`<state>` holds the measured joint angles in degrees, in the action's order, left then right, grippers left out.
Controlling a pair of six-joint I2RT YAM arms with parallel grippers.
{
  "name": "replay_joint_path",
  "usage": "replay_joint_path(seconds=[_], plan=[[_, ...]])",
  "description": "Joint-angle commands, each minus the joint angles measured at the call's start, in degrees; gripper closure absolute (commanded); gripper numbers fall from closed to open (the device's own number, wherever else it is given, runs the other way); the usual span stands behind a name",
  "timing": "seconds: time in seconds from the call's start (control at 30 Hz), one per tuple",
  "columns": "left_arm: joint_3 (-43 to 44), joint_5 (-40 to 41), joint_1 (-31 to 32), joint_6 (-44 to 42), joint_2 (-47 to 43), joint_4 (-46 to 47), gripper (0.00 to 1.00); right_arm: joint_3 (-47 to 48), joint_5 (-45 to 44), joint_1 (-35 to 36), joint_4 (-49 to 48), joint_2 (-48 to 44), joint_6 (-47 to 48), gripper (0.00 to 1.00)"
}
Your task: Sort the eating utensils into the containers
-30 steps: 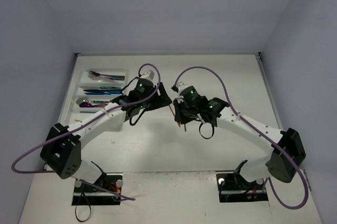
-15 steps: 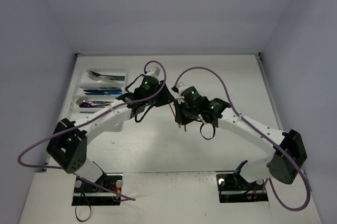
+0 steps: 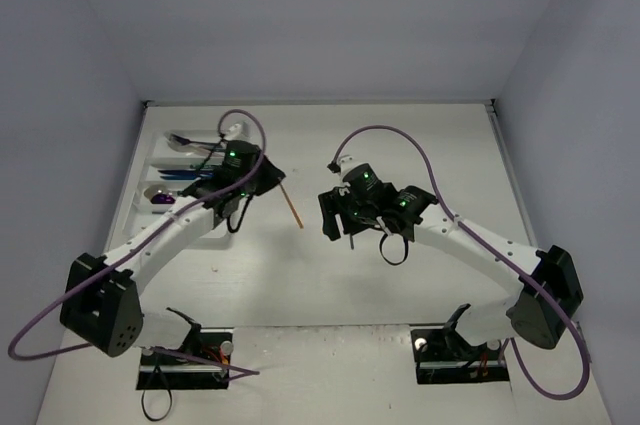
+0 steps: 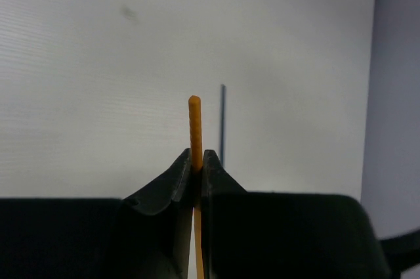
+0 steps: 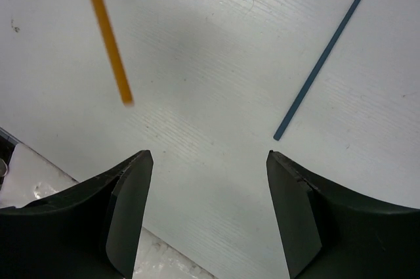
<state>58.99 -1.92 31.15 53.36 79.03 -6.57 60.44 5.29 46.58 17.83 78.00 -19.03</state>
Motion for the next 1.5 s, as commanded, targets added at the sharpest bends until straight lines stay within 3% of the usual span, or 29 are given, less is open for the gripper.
replay_joint_path(seconds=[0.0, 0.2, 0.37, 0.63, 0.77, 0.9, 1.07, 1.23, 1.47], plan=[[-4.57, 5.06, -13.07, 1.34, -9.77, -2.31, 1.0, -0.76, -2.97, -0.32, -1.05, -1.24, -0.98, 0.32], [-12.47, 6.92, -34.94, 1.49, -17.89, -1.7, 1.0, -3.08, -3.62, -3.15, -0.96, -1.53, -1.75, 0.32], [-16.94, 6.6, -44.33, 1.9, -16.61, 0.97, 0.99, -4.6, -4.08, -5.6, -0.89, -1.11, -2.04, 0.32], [-20.05, 2.97, -50.68, 3.01, -7.48, 9.11, 0.69, -4.78, -7.37, -8.71, -0.87, 2.13, -2.5, 0.32], [-18.22, 2.13, -50.84, 1.65, -6.01, 7.66, 0.61, -4.17, -8.73, -8.79, -0.81, 5.27, -2.68, 0.32], [-16.1, 3.28, -50.83, 0.19, -10.15, 1.19, 0.45, -2.52, -9.35, -8.79, -0.96, 10.05, -2.76, 0.35], [-12.4, 2.18, -49.53, -3.18, -16.95, -8.03, 0.39, -0.06, -10.35, -8.79, -0.96, 15.57, -3.39, 0.49], [-9.73, 1.92, -39.26, -5.28, -20.09, -11.7, 0.39, 2.58, -10.76, -8.68, -1.05, 20.4, -4.08, 0.6], [-5.68, 4.19, -22.35, -6.16, -18.81, -13.32, 0.39, 4.52, -11.42, -7.75, -1.08, 24.73, -5.38, 0.63]])
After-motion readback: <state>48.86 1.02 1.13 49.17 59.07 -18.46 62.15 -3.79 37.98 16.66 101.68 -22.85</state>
